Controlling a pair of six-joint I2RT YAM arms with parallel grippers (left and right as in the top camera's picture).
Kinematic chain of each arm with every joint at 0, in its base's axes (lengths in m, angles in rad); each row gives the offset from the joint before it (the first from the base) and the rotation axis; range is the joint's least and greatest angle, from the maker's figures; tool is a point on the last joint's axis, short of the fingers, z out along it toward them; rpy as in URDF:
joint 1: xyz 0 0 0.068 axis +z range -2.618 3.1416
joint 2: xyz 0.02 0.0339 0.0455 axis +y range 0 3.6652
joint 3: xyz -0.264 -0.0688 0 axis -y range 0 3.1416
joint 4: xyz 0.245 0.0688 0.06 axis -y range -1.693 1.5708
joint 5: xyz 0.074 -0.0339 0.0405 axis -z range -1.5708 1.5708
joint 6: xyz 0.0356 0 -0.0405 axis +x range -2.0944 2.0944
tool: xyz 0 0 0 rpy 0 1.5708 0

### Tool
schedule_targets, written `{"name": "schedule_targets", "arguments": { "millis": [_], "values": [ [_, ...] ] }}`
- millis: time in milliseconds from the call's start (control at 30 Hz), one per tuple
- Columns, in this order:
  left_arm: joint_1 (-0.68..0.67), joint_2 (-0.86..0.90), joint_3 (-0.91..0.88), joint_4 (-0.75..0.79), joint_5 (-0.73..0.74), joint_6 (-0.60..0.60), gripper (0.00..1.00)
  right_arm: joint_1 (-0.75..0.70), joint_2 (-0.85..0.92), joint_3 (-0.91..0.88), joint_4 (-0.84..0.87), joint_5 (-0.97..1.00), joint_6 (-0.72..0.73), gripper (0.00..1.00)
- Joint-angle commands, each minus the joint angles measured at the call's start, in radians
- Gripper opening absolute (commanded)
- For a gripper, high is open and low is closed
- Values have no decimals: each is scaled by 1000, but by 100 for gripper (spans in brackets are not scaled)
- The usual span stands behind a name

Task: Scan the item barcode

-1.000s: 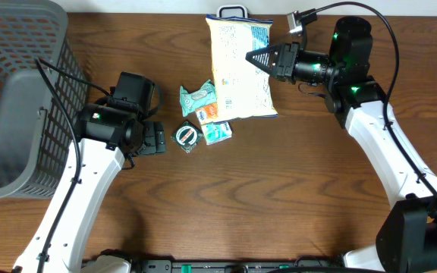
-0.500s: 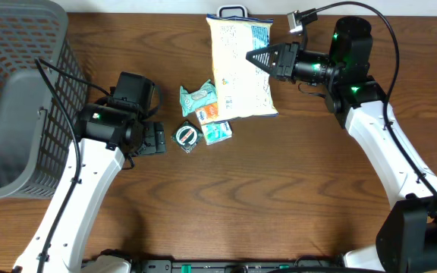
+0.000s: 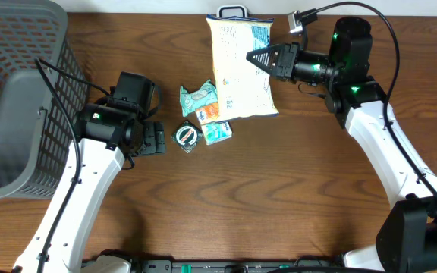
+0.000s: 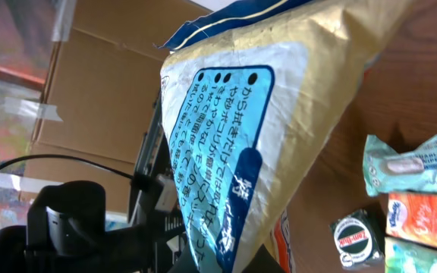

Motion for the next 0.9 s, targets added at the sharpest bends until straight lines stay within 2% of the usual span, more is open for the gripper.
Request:
{"name": "schedule_targets", "arguments": {
  "millis": [0, 133, 233, 367, 567, 733, 867],
  "values": [
    [3, 4, -2, -3, -12, -2, 98, 6, -19, 5, -25, 31, -48, 1],
    [3, 4, -2, -3, -12, -2, 98, 6, -18, 5, -128, 156, -159, 1],
    [3, 4, -2, -3, -12, -2, 98, 6, -18, 5, -214, 280, -330, 1],
    [3, 4, -2, -3, -12, -2, 98, 6, -18, 5, -330, 579, -481, 1],
    [3, 4, -2, -3, -12, -2, 98, 10, -19, 6, -409, 997, -723, 1],
    [3, 4, -2, -3, -12, -2, 98, 53, -15, 6, -498, 1381, -823, 1],
    [3, 4, -2, -3, -12, -2, 98, 106, 24, -4, -506, 1604, -853, 1]
  ]
}}
